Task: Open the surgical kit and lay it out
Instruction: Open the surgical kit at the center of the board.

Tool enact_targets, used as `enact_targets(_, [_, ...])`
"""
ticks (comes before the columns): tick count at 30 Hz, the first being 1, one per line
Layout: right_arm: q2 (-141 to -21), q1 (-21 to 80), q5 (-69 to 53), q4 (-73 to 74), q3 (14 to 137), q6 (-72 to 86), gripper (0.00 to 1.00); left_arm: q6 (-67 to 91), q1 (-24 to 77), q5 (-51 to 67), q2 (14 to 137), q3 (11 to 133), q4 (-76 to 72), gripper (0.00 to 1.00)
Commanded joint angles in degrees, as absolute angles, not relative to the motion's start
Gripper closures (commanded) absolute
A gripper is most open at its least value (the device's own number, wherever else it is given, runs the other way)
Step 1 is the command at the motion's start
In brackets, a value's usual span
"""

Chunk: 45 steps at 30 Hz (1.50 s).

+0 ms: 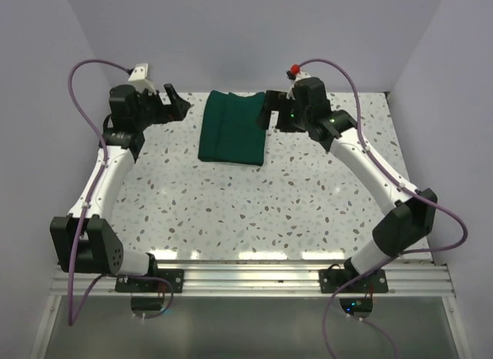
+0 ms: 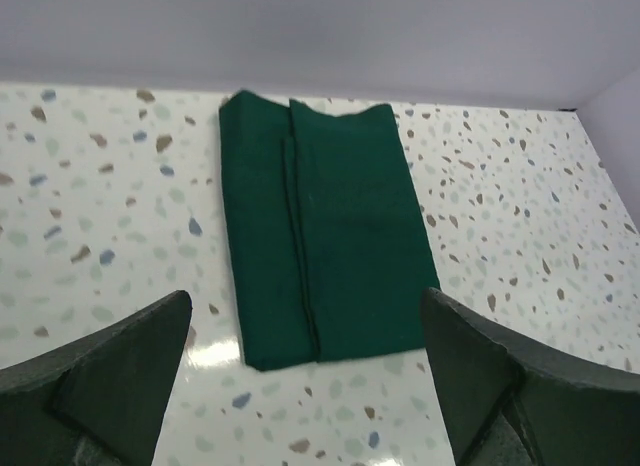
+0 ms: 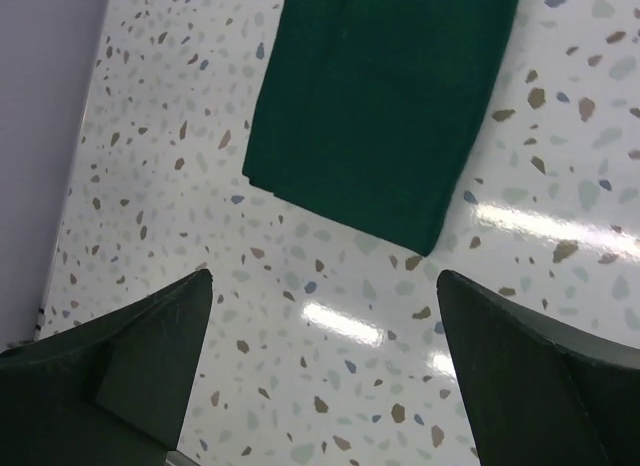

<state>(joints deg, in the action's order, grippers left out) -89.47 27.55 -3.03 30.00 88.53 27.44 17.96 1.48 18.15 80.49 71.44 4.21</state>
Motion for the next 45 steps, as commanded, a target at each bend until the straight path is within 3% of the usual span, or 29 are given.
enact_targets(1, [-96.3, 33.5, -0.6, 33.6, 99.9, 27.7, 0.01, 25.3, 1.7, 18.0, 73.8, 70.8, 14.6, 0.0])
enact_targets(5, [-112.3, 37.9, 3.0, 44.8, 119.4, 24.5, 0.02, 29.3, 0.9, 35.4, 73.4, 59.2, 10.2, 0.0])
enact_targets(7, [-123.5, 39.5, 6.0, 50.5, 134.1, 24.3, 0.02, 29.3, 1.2, 34.2, 72.8, 59.3, 18.7, 0.0])
enact_targets(9, [-129.5, 40.3, 8.1, 55.0, 145.6, 23.8, 0.02, 29.5, 1.6, 29.5, 67.7, 55.9, 17.2, 0.0])
enact_targets(15, [-135.0, 40.8, 8.5, 45.4, 142.4, 23.4, 0.02, 28.6, 3.0, 12.7, 62.5, 58.0, 31.0, 0.0])
enact_targets(22, [-145.2, 40.7, 10.1, 42.5, 146.9, 20.1, 0.02, 28.6, 2.9, 9.5, 50.7, 52.6, 36.5, 0.0])
enact_targets(30, [-151.8, 42.4, 13.9, 38.8, 147.3, 19.8, 0.08, 27.6, 2.9, 8.9, 49.6, 53.3, 39.1, 0.0])
enact_targets(34, [-153.1, 43.6, 15.1, 40.0, 146.8, 19.7, 0.23, 25.6, 2.9, 6.9, 51.4, 56.2, 41.7, 0.0])
enact_targets(36, [-153.5, 44.2, 15.9, 41.1, 146.0, 19.5, 0.27, 25.1, 2.9, 6.6, 52.0, 57.0, 42.2, 0.0])
enact_targets(39, [-154.3, 45.2, 16.6, 43.2, 145.1, 19.1, 0.46, 24.2, 2.9, 7.6, 53.9, 57.1, 42.1, 0.0])
enact_targets(40, [-154.3, 45.5, 16.8, 43.7, 144.8, 19.1, 0.61, 24.0, 2.9, 8.1, 54.6, 57.2, 41.9, 0.0])
enact_targets(43, [-153.0, 45.4, 17.7, 44.2, 143.0, 19.1, 0.86, 23.3, 2.9, 8.5, 55.7, 57.7, 41.2, 0.0])
enact_targets(45, [-151.4, 45.4, 18.5, 44.0, 142.4, 18.6, 0.95, 22.8, 2.9, 8.0, 57.0, 59.1, 41.3, 0.0])
